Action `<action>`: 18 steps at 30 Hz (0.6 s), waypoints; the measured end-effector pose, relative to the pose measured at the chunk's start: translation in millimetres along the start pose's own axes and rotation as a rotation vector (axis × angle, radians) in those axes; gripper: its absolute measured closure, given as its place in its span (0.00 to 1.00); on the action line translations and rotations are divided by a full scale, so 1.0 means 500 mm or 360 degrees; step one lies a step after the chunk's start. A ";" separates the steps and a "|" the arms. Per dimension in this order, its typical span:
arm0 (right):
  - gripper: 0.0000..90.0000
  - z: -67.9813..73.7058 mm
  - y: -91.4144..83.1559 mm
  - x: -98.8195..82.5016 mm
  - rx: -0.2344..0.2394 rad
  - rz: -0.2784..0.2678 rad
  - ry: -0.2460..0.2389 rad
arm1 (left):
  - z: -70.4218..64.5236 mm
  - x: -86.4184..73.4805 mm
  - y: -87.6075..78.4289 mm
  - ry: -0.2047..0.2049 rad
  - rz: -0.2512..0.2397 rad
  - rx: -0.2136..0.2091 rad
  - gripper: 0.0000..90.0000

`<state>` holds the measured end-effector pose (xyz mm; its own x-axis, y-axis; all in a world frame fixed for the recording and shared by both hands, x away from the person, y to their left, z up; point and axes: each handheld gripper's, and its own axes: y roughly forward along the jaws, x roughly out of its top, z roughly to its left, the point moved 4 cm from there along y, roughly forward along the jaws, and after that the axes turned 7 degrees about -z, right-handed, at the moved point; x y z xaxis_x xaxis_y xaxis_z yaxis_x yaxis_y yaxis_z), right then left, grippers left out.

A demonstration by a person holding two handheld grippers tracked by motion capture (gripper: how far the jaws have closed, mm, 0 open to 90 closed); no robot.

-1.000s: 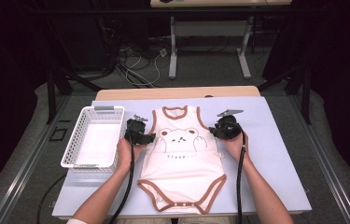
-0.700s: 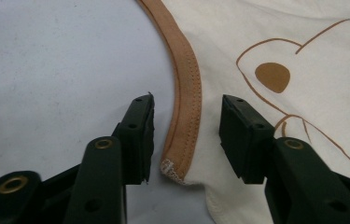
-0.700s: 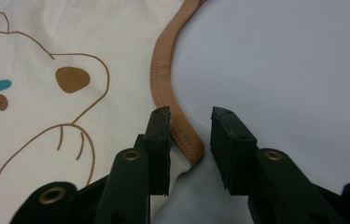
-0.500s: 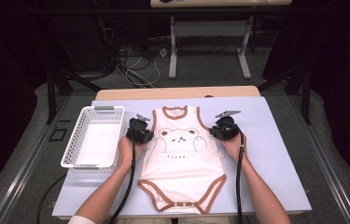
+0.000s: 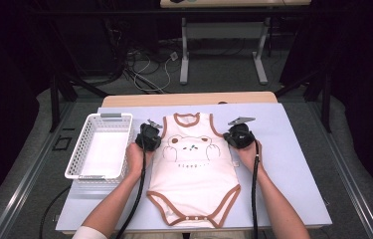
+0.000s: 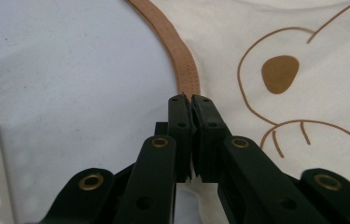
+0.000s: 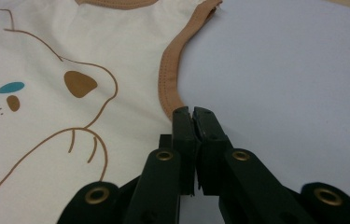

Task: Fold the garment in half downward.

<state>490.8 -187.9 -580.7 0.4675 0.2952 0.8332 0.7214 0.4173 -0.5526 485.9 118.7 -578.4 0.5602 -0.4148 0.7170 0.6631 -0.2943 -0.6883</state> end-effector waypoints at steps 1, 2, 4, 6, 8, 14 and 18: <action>0.97 0.000 -0.001 0.002 -0.0005 -0.0009 -0.0002 | 0.000 0.002 -0.003 0.0007 0.0008 -0.0003 0.97; 0.97 0.001 -0.002 0.004 -0.0002 -0.0020 -0.0011 | 0.001 0.005 -0.003 0.0011 -0.0018 0.0009 0.97; 0.97 0.002 -0.006 0.008 -0.0016 -0.0036 -0.0021 | 0.000 0.009 -0.008 0.0021 -0.0021 0.0014 0.97; 0.97 0.003 -0.009 0.012 -0.0015 -0.0051 -0.0039 | -0.001 0.014 -0.013 0.0038 -0.0041 0.0031 0.97; 0.97 0.003 -0.013 0.016 -0.0023 -0.0068 -0.0060 | 0.000 0.018 -0.019 0.0057 -0.0049 0.0037 0.97; 0.97 0.004 -0.024 0.023 -0.0024 -0.0110 -0.0050 | 0.002 0.023 -0.029 0.0067 -0.0077 0.0046 0.97; 0.97 0.004 -0.030 0.027 -0.0015 -0.0133 -0.0067 | 0.000 0.025 -0.035 0.0076 -0.0086 0.0042 0.97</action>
<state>485.2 -188.7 -561.1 0.3839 0.2955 0.8748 0.7618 0.4340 -0.4809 481.2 118.6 -557.6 0.4991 -0.4398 0.7466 0.7050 -0.2949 -0.6450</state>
